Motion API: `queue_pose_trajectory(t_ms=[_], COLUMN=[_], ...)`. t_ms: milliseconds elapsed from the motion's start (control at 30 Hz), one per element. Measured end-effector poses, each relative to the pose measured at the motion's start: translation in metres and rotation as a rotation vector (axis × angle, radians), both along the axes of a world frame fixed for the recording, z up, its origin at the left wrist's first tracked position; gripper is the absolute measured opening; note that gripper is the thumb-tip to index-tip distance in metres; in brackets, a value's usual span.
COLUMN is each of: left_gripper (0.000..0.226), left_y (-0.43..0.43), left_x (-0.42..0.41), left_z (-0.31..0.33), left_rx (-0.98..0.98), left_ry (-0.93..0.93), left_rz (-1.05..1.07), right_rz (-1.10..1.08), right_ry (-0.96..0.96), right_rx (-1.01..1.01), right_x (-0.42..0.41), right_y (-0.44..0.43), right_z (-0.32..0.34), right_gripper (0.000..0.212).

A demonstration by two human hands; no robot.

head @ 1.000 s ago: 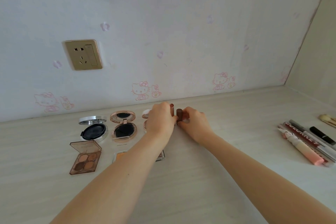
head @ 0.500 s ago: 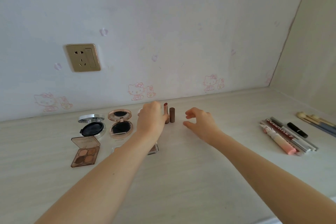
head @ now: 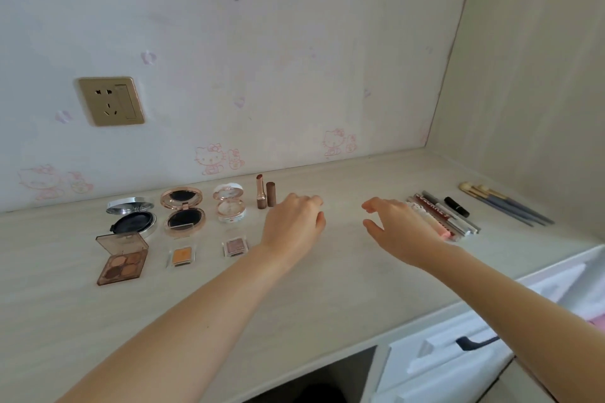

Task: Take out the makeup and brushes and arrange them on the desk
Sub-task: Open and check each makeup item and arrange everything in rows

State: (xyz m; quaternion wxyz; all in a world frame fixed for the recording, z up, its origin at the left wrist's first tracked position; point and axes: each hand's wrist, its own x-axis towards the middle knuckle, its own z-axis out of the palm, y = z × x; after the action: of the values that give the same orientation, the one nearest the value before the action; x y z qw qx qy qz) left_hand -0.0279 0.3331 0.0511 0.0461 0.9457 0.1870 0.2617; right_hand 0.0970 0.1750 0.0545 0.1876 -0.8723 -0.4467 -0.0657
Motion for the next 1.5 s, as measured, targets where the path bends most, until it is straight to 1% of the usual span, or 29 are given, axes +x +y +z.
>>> queue_pose_trajectory(t_ms=[100, 267, 367, 467, 533, 700, 800, 933, 1033, 1133, 1233, 1333, 1500], left_gripper=[0.025, 0.026, 0.030, 0.032, 0.029, 0.025, 0.023, 0.027, 0.033, 0.039, 0.033, 0.032, 0.030], left_y=[-0.021, -0.055, -0.070, -0.082, -0.089, -0.099, -0.100, -0.101, -0.105, -0.110, -0.113, -0.116, -0.114], left_x=[0.018, 0.055, 0.082, 0.113, 0.134, 0.178, 0.202, 0.228, 0.244, 0.257, 0.268, 0.272, 0.270], left_z=[-0.009, -0.017, -0.022, -0.025, -0.026, -0.023, -0.018, -0.015, -0.015, -0.019, -0.025, -0.030, -0.028], left_rx=[-0.027, -0.069, -0.167, -0.233, -0.264, -0.237, -0.214, -0.241, -0.286, -0.284, -0.289, -0.306, -0.389], left_ry=[0.055, 0.080, 0.077, 0.080, 0.077, 0.053, -0.009, 0.015, 0.101, 0.237, 0.313, 0.313, 0.210], left_rz=[-0.080, -0.187, -0.239, -0.293, -0.327, -0.398, -0.380, -0.381, -0.390, -0.379, -0.361, -0.353, -0.363], right_rz=[-0.051, -0.142, -0.183, -0.223, -0.263, -0.347, -0.375, -0.403, -0.425, -0.448, -0.460, -0.455, -0.450], right_ry=[-0.009, -0.023, -0.022, -0.054, -0.041, 0.033, 0.079, 0.080, 0.065, 0.068, 0.071, 0.078, 0.056], right_rx=[-0.024, -0.035, -0.023, -0.043, -0.048, -0.034, -0.027, 0.001, -0.005, 0.006, 0.054, 0.096, 0.163], right_x=[0.011, 0.037, 0.054, 0.071, 0.086, 0.123, 0.141, 0.154, 0.162, 0.165, 0.164, 0.163, 0.161], right_y=[-0.032, -0.077, -0.098, -0.116, -0.123, -0.127, -0.122, -0.111, -0.106, -0.104, -0.104, -0.105, -0.106], right_z=[-0.001, -0.003, -0.003, -0.003, -0.005, -0.014, -0.020, -0.025, -0.029, -0.032, -0.033, -0.035, -0.038], right_gripper=[0.036, 0.029, 0.021, 0.025, 0.027, 0.032, 0.031, 0.033, 0.029, 0.023, 0.021, 0.020, 0.022])
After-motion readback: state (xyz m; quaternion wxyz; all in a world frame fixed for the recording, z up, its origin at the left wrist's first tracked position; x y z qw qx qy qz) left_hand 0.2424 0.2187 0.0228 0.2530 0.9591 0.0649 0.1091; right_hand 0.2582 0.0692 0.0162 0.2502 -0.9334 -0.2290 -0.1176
